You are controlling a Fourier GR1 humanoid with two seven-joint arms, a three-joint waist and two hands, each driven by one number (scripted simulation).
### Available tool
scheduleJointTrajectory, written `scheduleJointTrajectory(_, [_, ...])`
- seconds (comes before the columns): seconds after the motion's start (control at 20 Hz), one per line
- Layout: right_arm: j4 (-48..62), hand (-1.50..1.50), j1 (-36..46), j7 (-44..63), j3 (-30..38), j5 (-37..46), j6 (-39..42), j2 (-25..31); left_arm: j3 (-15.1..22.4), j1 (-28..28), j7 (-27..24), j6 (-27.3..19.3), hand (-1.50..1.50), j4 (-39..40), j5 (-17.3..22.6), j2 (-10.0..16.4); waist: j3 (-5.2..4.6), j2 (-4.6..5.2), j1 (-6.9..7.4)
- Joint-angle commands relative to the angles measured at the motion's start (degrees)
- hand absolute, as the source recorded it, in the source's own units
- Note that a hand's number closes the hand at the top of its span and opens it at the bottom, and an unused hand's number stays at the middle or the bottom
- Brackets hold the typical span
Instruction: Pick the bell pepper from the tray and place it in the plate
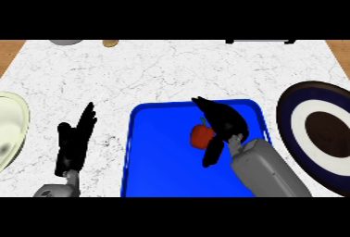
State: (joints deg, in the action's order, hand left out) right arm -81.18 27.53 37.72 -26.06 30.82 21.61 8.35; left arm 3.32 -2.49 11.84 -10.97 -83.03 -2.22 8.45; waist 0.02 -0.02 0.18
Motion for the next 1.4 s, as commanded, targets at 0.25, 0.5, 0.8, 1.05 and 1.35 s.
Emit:
scheduleJointTrajectory(0.25, [6.5, -1.5, 2.5, -4.8, 6.6, 4.3, 3.1, -3.0, -0.3, -1.0, 1.1, 1.3, 0.0, 0.0, -1.2, -1.8, -0.02, 0.04, 0.07])
scheduleJointTrajectory(0.5, [4.9, 1.5, -5.9, -8.1, 2.8, 9.1, -0.5, -3.8, -0.3, 4.9, 3.4, 3.2, 0.0, -7.5, -0.8, -0.4, -0.01, -0.05, 0.16])
scheduleJointTrajectory(0.8, [7.6, 1.5, -2.1, -12.6, 1.5, 15.2, -2.6, -4.7, -0.3, 0.2, -4.0, 0.1, 0.0, 4.2, -3.5, -4.7, -0.03, 0.05, -0.08])
scheduleJointTrajectory(1.05, [9.6, 1.5, 0.8, -13.4, 4.7, 19.6, -5.4, -5.1, -1.5, 1.9, -0.5, 1.2, 0.0, -0.9, -3.6, -2.7, -0.02, 0.06, 0.16])
scheduleJointTrajectory(1.35, [2.1, 1.5, -1.9, -5.4, 6.5, 28.5, -16.3, -1.5, -1.8, 1.6, -0.4, 1.4, 0.0, -0.8, -2.7, -3.1, -0.03, -0.1, -0.29])
